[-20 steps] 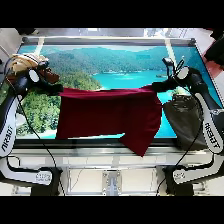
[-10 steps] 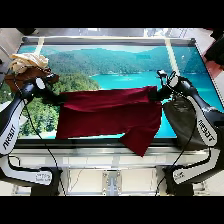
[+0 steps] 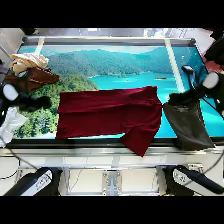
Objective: Fold the shirts.
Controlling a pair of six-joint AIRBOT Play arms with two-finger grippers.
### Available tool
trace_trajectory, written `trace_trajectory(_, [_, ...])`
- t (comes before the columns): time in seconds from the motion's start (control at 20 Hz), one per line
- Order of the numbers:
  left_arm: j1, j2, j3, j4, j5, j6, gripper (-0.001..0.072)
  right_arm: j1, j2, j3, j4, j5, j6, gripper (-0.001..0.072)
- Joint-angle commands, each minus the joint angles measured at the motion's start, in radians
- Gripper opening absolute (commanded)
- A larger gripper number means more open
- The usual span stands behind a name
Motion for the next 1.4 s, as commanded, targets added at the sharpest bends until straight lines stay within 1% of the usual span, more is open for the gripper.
trace_trajectory(0.0, [0.115, 0.274, -0.323, -0.01, 0.06, -0.173, 0.0512, -0.117, 0.262, -0.359, 0.193, 0.001, 0.055, 0.0561])
trace_trajectory(0.05, [0.15, 0.322, -0.398, -0.06, 0.045, -0.194, 0.0509, -0.141, 0.294, -0.453, 0.246, 0.006, 0.069, 0.0566])
trace_trajectory(0.15, [0.217, 0.36, -0.512, -0.19, 0.001, -0.194, 0.0509, -0.163, 0.298, -0.59, 0.319, 0.02, 0.069, 0.0569])
trace_trajectory(0.2, [0.245, 0.36, -0.56, -0.264, -0.003, -0.193, 0.0509, -0.162, 0.294, -0.642, 0.357, 0.004, 0.068, 0.057])
trace_trajectory(0.25, [0.269, 0.359, -0.61, -0.334, 0.013, -0.179, 0.0509, -0.162, 0.289, -0.69, 0.396, -0.019, 0.067, 0.057])
trace_trajectory(0.35, [0.311, 0.359, -0.689, -0.416, 0.037, -0.174, 0.0508, -0.162, 0.286, -0.761, 0.425, -0.074, 0.065, 0.057])
trace_trajectory(0.5, [0.345, 0.359, -0.728, -0.436, 0.055, -0.175, 0.0508, -0.162, 0.286, -0.835, 0.458, -0.157, 0.064, 0.0569])
trace_trajectory(0.6, [0.35, 0.359, -0.728, -0.481, 0.094, -0.175, 0.0508, -0.162, 0.286, -0.875, 0.5, -0.214, 0.053, 0.0568])
trace_trajectory(0.75, [0.35, 0.34, -0.729, -0.516, 0.134, -0.175, 0.0507, -0.143, 0.286, -0.894, 0.536, -0.286, 0.036, 0.0548])
trace_trajectory(0.95, [0.349, 0.259, -0.75, -0.51, 0.164, -0.175, 0.0507, -0.074, 0.256, -0.894, 0.56, -0.325, 0.039, 0.0547])
trace_trajectory(1.0, [0.349, 0.236, -0.751, -0.511, 0.19, -0.175, 0.0507, -0.052, 0.226, -0.894, 0.586, -0.341, 0.037, 0.0485])
trace_trajectory(1.1, [0.349, 0.199, -0.751, -0.542, 0.239, -0.175, 0.0496, -0.001, 0.162, -0.894, 0.677, -0.373, -0.019, 0.0358])
trace_trajectory(1.15, [0.349, 0.185, -0.751, -0.561, 0.256, -0.175, 0.0413, 0.018, 0.14, -0.893, 0.734, -0.383, -0.056, 0.024])
trace_trajectory(1.2, [0.349, 0.173, -0.751, -0.574, 0.27, -0.174, 0.0252, 0.032, 0.127, -0.89, 0.776, -0.393, -0.077, 0.008])
trace_trajectory(1.25, [0.349, 0.166, -0.751, -0.579, 0.274, -0.174, 0.0144, 0.038, 0.126, -0.882, 0.791, -0.396, -0.088, 0.0017])
trace_trajectory(1.3, [0.349, 0.165, -0.751, -0.578, 0.274, -0.164, 0.0013, 0.038, 0.13, -0.869, 0.796, -0.388, -0.092, 0.0017])
trace_trajectory(1.35, [0.349, 0.168, -0.749, -0.58, 0.266, -0.143, 0.0016, 0.038, 0.134, -0.853, 0.795, -0.375, -0.092, 0.0016])
